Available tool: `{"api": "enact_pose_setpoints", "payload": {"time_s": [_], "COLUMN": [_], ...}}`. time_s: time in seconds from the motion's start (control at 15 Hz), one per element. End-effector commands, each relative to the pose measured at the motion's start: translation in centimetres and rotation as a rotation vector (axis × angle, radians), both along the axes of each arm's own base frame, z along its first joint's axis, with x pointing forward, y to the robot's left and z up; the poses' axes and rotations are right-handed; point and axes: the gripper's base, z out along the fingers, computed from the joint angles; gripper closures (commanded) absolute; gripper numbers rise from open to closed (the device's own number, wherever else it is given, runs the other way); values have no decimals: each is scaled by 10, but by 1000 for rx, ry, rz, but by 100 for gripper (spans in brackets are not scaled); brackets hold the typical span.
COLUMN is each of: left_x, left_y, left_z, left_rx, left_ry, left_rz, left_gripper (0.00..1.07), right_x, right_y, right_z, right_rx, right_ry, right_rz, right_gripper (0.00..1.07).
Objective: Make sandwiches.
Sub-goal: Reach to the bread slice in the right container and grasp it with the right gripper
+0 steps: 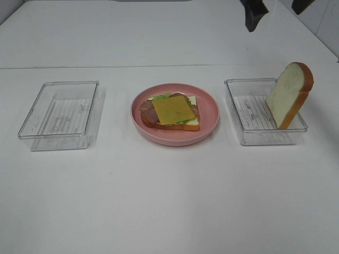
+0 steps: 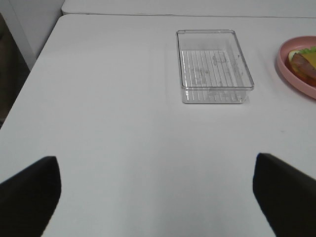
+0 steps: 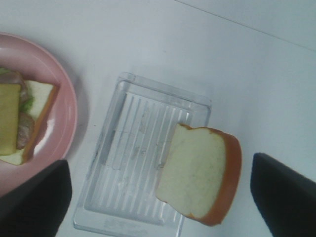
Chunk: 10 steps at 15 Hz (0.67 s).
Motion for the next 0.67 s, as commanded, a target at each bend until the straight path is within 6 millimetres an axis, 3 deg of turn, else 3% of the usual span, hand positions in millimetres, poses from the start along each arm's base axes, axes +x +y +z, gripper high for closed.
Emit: {"api": "enact_pose_setpoints", "payload": {"time_s": [0.07, 0.47, 0.67], "left_x": [-2, -2, -2], "left_y": [-1, -1, -1], "left_z": [0, 0, 0], "left_rx": [-2, -2, -2], "left_ry": [-19, -19, -19], "left_rz": [-5, -5, -5], "left_gripper": [6, 6, 6], "right_x": [-6, -5, 1], "right_y": [-25, -66, -95], "right_z": [20, 22, 12], "right_rx": [24, 69, 145], "right_ry": [-25, 1, 34], "right_rz": [-72, -180, -251], "right_gripper": [11, 11, 11]}}
